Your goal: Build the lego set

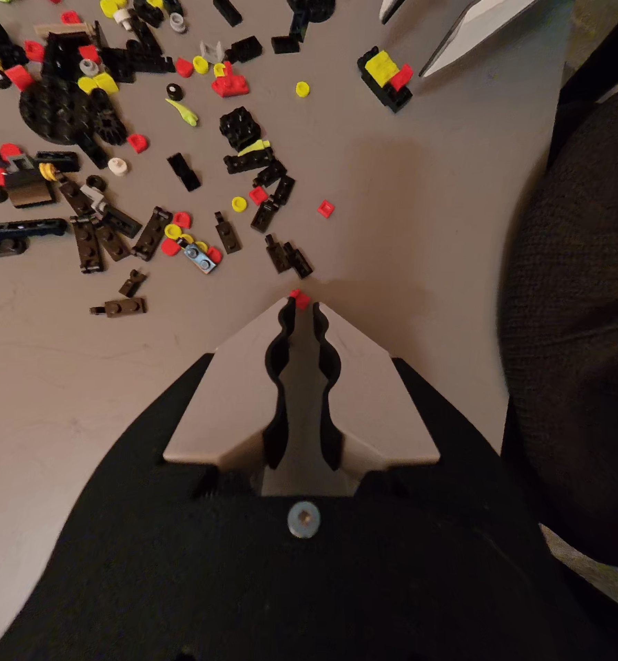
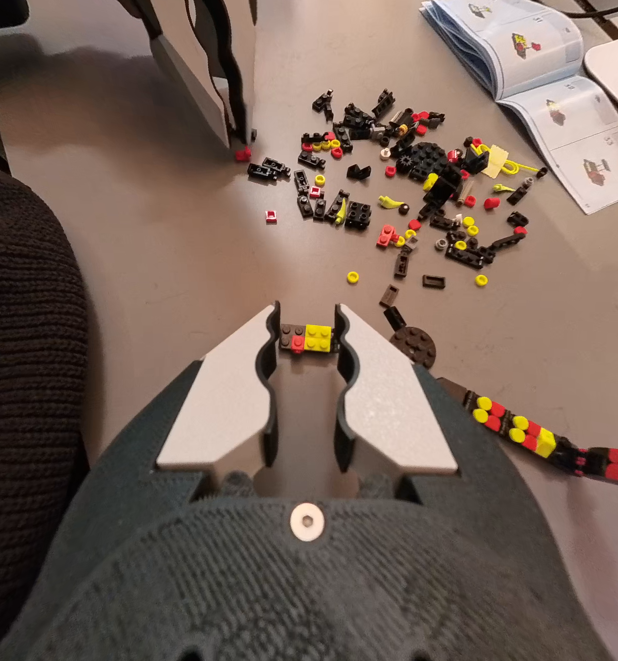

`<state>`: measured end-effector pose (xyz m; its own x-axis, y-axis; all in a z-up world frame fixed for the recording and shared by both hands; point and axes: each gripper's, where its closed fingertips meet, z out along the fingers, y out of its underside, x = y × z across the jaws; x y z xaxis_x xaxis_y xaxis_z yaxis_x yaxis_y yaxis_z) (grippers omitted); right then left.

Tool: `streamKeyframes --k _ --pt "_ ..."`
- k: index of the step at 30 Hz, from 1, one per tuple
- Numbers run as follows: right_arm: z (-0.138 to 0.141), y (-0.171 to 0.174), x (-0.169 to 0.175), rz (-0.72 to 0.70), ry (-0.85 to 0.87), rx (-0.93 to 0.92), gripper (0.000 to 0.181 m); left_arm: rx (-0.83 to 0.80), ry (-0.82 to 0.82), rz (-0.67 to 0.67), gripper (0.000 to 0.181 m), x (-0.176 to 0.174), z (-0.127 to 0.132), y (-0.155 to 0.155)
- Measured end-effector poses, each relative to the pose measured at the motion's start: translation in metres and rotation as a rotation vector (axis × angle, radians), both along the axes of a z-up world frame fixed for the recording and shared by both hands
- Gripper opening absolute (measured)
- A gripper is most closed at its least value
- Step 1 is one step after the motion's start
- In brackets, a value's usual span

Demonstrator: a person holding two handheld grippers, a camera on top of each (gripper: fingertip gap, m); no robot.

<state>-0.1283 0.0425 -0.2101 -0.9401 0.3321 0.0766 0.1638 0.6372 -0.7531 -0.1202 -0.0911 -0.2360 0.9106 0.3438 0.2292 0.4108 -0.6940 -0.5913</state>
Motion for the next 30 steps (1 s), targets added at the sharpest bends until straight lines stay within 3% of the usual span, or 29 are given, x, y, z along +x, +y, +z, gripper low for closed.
streamKeyframes --k 7,15,25,30 --pt "-0.001 0.0 0.0 0.001 0.0 0.004 0.029 0.01 -0.001 0.011 0.015 -0.002 -0.002 0.0" --pt "-0.001 0.0 0.0 0.001 -0.001 0.007 0.029 0.043 -0.162 -0.122 0.007 0.035 0.002 0.006" --pt "-0.002 0.0 0.001 0.004 -0.001 0.01 0.028 0.071 0.133 -0.018 0.017 -0.01 0.002 0.008" --pt "-0.001 0.0 0.002 0.008 0.003 0.011 0.028 0.08 0.05 -0.075 0.014 0.006 0.0 0.009"
